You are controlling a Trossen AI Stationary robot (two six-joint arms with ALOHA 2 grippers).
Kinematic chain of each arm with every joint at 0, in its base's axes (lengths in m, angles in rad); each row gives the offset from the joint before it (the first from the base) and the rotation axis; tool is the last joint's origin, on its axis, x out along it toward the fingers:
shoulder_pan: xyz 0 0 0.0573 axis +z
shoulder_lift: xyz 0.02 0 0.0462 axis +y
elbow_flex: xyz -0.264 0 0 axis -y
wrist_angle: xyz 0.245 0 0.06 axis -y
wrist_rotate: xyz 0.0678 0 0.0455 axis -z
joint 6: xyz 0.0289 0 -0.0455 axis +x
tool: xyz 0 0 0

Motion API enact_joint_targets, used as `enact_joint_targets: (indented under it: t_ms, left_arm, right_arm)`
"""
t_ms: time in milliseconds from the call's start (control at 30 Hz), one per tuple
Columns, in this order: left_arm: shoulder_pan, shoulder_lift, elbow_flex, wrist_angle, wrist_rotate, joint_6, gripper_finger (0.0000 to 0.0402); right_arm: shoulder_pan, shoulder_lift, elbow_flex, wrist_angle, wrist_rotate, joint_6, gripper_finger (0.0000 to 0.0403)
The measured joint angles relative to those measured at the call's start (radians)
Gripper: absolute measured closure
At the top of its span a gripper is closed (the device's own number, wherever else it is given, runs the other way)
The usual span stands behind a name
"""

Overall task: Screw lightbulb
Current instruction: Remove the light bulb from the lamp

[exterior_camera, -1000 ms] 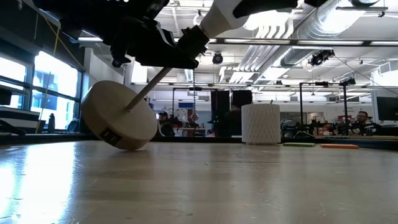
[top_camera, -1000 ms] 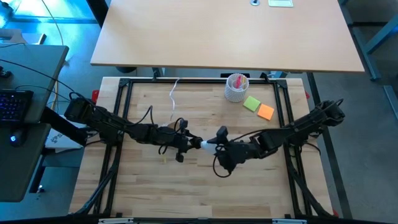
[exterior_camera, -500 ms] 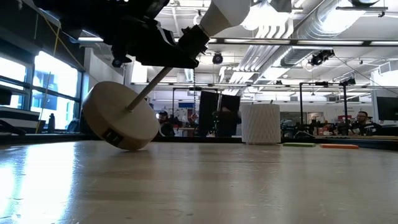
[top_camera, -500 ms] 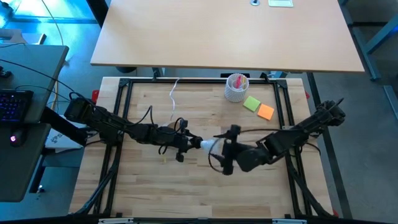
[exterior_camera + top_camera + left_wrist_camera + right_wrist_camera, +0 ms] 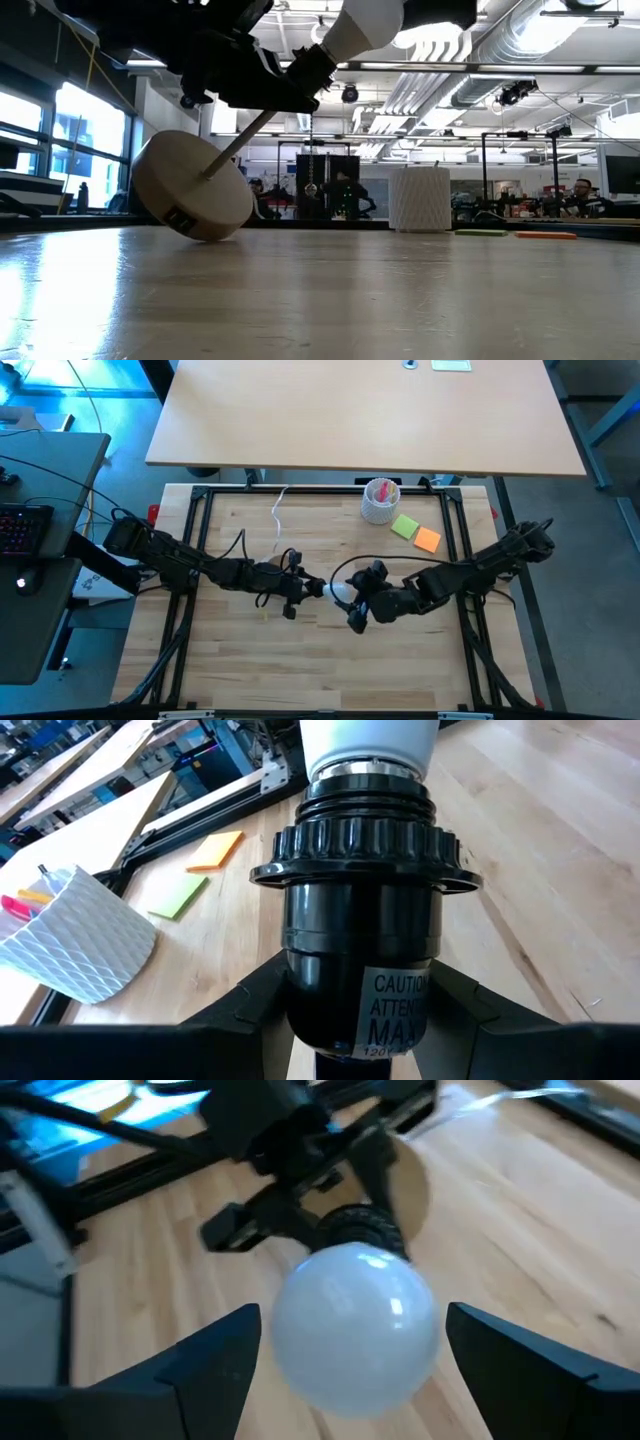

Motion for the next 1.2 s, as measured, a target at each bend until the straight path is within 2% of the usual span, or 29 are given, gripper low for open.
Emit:
enact_joint_targets:
  t_ms: [133, 400, 733, 900, 967, 1100, 1200]
  left_arm:
    - [0.000, 0.000, 0.000, 0.001, 0.003, 0.003, 0.0257]
    - [0.000, 0.000, -0.001, 0.000, -0.003, 0.000, 0.0257]
    - [0.001, 0.000, -0.001, -0.001, -0.005, 0.000, 0.0257]
    - [0.001, 0.000, -0.001, 0.000, 0.000, 0.000, 0.0257]
    - [0.001, 0.000, -0.001, 0.002, 0.002, 0.000, 0.0257]
    - [0.001, 0.000, -0.001, 0.004, 0.004, 0.000, 0.0257]
    - [0.001, 0.000, 0.000, 0.004, 0.002, -0.002, 0.0257]
  right_arm:
    - [-0.029, 0.000, 0.000, 0.017, -0.097, -0.046, 0.0100]
    - [-0.059, 0.000, 0.000, 0.019, -0.105, -0.255, 0.0145]
    - [-0.061, 0.000, 0.000, 0.019, -0.102, -0.898, 0.0154]
    - [-0.041, 0.000, 0.000, 0.007, -0.091, -1.296, 0.0155]
    - [-0.029, 0.001, 0.000, 0.008, -0.069, -1.391, 0.0155]
    - [-0.018, 0.001, 0.000, 0.020, -0.046, -1.425, 0.0155]
    - [-0.017, 0.001, 0.000, 0.020, -0.015, -1.343, 0.0154]
